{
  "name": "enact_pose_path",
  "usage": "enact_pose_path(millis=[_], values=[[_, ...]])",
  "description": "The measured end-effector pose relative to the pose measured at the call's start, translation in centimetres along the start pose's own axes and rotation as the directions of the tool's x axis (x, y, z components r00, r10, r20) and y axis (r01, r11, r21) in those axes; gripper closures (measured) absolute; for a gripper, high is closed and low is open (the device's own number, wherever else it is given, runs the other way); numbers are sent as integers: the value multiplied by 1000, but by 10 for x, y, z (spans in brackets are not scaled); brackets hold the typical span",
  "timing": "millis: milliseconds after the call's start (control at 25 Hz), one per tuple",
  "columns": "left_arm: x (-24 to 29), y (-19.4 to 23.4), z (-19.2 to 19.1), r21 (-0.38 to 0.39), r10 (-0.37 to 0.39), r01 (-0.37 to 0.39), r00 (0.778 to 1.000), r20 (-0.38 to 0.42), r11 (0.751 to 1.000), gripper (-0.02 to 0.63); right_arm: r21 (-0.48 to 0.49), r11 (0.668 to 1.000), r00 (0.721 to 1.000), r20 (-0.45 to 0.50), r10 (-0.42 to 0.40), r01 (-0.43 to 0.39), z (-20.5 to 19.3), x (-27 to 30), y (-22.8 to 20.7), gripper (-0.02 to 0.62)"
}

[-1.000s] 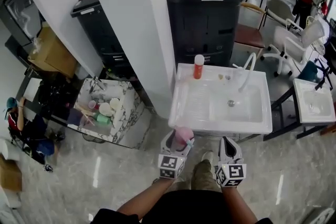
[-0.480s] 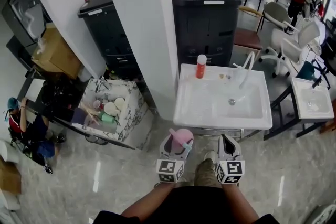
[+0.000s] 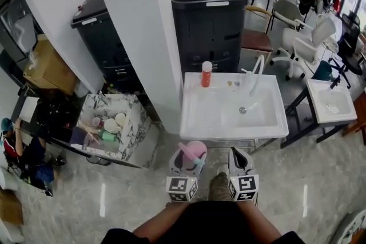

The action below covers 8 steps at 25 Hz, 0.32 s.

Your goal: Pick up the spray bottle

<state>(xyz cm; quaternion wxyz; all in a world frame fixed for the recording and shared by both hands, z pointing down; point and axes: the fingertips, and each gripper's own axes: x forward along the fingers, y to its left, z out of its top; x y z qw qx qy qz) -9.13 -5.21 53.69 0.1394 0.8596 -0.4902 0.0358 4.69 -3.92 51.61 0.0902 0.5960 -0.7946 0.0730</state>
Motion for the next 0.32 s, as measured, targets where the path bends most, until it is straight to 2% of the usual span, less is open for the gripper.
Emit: enact_pose_path(millis=[320], values=[[5,3,-9,3,-31,31,998,-46,1000,261,42,997,998,6,-59,59,8,5,-8,598]])
